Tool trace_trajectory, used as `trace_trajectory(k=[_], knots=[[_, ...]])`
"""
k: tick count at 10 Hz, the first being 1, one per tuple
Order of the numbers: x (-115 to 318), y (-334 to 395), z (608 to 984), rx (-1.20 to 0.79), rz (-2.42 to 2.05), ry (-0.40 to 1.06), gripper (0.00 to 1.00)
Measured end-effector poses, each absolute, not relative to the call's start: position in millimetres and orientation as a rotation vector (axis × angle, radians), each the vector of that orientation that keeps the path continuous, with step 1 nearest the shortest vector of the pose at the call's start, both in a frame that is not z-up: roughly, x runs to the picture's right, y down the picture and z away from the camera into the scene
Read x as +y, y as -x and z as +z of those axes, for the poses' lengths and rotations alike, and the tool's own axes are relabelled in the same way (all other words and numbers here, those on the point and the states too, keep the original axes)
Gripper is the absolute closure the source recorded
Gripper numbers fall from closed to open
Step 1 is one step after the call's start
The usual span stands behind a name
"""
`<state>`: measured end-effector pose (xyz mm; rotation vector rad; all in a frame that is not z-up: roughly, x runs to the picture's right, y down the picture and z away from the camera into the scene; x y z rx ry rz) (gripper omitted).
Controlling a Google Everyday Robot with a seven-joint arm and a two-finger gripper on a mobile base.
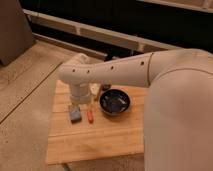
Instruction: Place the white sponge in the ceramic bowl
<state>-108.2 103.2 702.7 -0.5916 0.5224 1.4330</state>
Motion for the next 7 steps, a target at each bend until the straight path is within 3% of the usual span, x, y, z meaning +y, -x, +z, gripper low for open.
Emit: trace_trajectory(k=[7], knots=[[94.5, 108.3, 705.1, 0.485, 1.425, 0.55, 0.35]])
